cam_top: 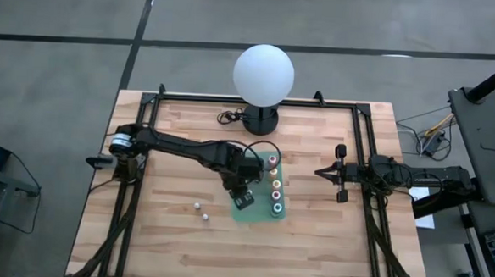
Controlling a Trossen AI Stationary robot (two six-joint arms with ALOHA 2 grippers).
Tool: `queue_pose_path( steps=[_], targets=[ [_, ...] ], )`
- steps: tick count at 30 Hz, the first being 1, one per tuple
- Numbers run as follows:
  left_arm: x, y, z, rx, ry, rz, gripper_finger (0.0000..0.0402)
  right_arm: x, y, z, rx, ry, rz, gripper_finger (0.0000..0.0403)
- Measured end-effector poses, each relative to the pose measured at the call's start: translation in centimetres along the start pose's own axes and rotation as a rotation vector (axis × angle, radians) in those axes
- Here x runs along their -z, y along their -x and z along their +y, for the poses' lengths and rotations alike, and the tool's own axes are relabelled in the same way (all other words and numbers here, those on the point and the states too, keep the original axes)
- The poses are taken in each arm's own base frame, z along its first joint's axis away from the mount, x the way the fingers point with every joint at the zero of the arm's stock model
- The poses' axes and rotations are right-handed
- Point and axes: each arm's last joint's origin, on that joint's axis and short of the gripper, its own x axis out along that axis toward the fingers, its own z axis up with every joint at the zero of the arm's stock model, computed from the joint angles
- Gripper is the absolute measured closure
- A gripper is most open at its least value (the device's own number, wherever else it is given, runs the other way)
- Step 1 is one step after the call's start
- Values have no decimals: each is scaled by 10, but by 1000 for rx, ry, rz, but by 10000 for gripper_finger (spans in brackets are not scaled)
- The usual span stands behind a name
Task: Pick & Place food coloring
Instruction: Put the small blue food coloring bottle into the green bin
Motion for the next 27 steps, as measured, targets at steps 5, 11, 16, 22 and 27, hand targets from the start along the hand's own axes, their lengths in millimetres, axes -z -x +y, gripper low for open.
queue_pose_path(
  steps=[5, 11, 16, 22, 27],
  targets=[
    [-4, 2, 9, 52, -86, 54, 355, 0, 0, 0, 0, 1, 0, 394],
    [-6, 3, 21, 32, -171, 90, 355, 0, 0, 0, 0, -1, 0, 394],
    [-8, 4, 25, 9, -288, 72, 355, 0, 0, 0, 0, -1, 0, 394],
    [-13, -8, 25, -25, -412, 88, 355, 0, 0, 0, 1, 1, 1, 394],
    [-20, -22, 20, -45, -423, 130, 355, 0, 0, 0, 0, 0, -1, 394]
  ],
)
